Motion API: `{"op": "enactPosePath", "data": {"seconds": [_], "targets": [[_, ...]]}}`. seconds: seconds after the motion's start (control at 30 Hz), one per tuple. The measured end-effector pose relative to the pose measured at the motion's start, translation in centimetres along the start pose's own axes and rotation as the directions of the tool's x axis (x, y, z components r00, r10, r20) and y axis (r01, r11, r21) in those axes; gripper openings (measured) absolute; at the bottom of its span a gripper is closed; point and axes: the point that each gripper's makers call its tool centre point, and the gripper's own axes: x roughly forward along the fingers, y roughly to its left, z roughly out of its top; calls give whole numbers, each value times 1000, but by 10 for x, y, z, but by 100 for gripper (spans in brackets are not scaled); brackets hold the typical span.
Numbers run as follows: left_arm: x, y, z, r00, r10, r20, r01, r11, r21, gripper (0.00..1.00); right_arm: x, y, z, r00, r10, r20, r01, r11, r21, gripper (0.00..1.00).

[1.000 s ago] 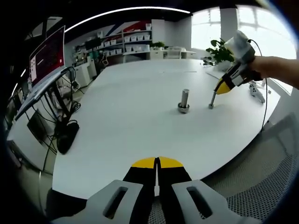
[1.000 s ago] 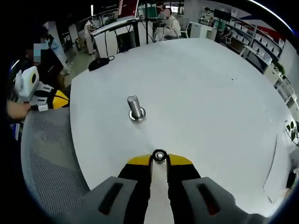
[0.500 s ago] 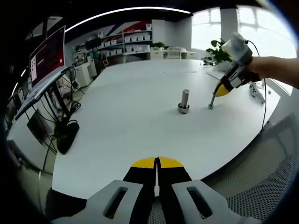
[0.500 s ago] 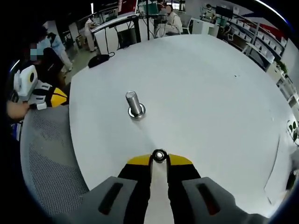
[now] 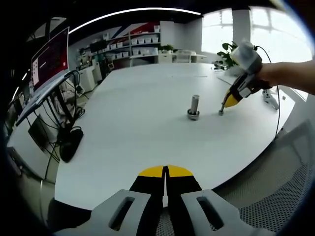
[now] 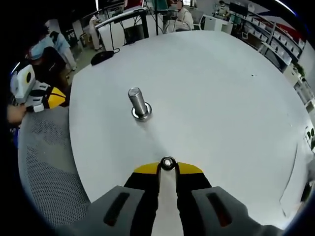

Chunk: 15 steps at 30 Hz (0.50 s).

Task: Place the washer onto the threaded stud by aligning its center hole with the stud, sliding it down to the base, and recovering from edge contact or off-axis alignment until the washer reaches the visible bottom stop.

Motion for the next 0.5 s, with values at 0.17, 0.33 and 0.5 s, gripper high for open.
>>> {"op": "enactPosePath", "data": {"seconds": [0.17,0.33,0.5], "targets": [[0,0,0,1000,-1,3,1,1000,-2,0,7,-1,-4,1000,5,-20,-5,1000,-13,14],[-1,0,1,1000,-2,7,2,1000,-6,0,11,-1,-6,1000,5,-31,-5,1000,-21,14],[-1,-1,2,1000,-4,13,4,1000,-5,0,14,-1,-7,1000,9,-28,-11,997,-75,14]]}}
